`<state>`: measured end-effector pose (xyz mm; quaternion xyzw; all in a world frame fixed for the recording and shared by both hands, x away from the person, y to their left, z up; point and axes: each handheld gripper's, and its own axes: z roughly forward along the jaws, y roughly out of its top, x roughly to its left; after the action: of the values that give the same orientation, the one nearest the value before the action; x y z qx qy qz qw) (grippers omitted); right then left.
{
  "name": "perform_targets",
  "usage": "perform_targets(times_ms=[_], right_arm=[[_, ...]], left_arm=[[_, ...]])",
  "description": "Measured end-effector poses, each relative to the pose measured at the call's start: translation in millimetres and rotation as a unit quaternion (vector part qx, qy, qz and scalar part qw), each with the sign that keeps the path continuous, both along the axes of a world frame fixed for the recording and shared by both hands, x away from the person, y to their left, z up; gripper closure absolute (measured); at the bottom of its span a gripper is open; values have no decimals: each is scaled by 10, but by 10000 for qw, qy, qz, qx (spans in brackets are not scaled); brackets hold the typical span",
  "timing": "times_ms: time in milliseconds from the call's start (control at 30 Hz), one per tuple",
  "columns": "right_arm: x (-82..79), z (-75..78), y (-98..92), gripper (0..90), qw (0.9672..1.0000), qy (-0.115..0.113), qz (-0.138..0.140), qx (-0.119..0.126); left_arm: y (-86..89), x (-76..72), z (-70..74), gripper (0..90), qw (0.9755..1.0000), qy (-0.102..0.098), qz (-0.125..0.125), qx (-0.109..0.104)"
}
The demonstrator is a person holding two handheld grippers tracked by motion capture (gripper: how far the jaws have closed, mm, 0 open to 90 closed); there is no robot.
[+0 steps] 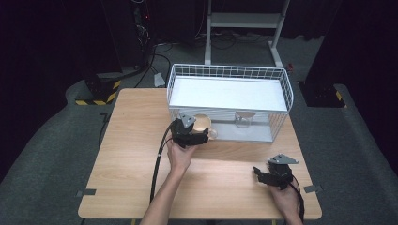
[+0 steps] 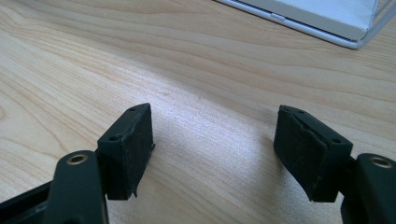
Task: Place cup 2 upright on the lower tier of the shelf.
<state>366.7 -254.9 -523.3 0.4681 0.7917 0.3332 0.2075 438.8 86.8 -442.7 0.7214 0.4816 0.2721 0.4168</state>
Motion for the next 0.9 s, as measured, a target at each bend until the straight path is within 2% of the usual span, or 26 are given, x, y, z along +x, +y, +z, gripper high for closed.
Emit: perform_targets(times_ms=[233, 467, 900], right_arm=[[0, 0, 0, 287, 10000, -2, 2, -1], [0, 0, 0, 286, 10000, 0, 0, -1], [0, 0, 0, 286, 10000, 2, 0, 1]], left_arm=[[47, -72, -37, 110, 10000, 56, -52, 58], [30, -98, -144, 155, 9994, 289, -159, 133], [-43, -82, -311, 202, 9977, 619, -14, 266]])
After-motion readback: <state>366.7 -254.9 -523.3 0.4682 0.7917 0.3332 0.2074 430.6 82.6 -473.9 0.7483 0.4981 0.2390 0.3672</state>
